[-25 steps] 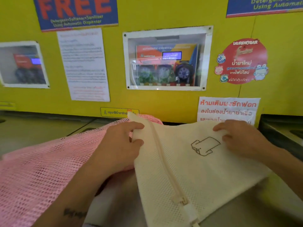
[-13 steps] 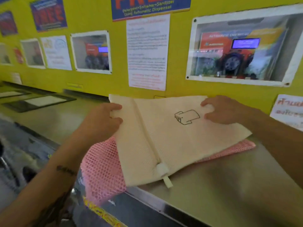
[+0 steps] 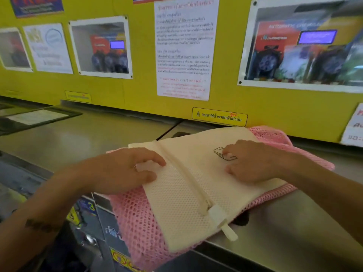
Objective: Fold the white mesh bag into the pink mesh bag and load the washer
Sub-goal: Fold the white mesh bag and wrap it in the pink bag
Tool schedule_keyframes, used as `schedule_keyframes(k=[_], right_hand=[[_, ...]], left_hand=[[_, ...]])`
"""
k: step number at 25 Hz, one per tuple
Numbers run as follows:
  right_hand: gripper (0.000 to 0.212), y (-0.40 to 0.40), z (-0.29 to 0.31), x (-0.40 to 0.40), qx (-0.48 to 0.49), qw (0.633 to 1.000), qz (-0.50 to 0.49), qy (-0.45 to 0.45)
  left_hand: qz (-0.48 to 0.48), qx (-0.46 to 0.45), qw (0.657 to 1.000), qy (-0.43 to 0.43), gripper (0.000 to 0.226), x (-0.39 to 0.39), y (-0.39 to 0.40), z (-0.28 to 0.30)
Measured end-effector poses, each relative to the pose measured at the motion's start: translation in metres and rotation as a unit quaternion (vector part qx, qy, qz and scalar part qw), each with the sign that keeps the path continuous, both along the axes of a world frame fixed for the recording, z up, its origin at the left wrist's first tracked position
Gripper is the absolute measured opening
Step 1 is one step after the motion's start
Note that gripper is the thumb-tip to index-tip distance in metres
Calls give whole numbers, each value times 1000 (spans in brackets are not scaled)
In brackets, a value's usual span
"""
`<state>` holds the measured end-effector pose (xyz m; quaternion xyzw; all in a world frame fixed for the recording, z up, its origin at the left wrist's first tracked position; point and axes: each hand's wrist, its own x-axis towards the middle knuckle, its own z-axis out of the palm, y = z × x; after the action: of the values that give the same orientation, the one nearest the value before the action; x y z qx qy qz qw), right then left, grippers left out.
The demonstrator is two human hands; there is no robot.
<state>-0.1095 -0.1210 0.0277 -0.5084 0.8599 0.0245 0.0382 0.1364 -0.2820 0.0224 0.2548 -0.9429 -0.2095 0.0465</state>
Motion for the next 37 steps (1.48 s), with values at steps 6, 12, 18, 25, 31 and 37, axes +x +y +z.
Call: schedule_keyframes(k=[6,12,18,25,31,37], right_hand=[[67,0,18,117,-37,985,148,-76],[128,-13,-6,156,93,988,120,-30],[111,-19,-43,157,43,987,116,105],[61,33,-15,104,-78,975,205,20],[31,67,-8,67,-188,967,171,-20],[85,68,-11,111,-71,994,76,-26]], left_hand=[[-100,22,978,-184,94,17,-26,6],[-88,-176,959,-206,125,24,-32,-36],[-114,-125,976,-135,102,29,-36,-29],[-157,-145,975,66,39,-5,-10,-19],[-165,-321,929,81,47,-30,31,-2],[-168,-345,921,60,27,-36,70,3]])
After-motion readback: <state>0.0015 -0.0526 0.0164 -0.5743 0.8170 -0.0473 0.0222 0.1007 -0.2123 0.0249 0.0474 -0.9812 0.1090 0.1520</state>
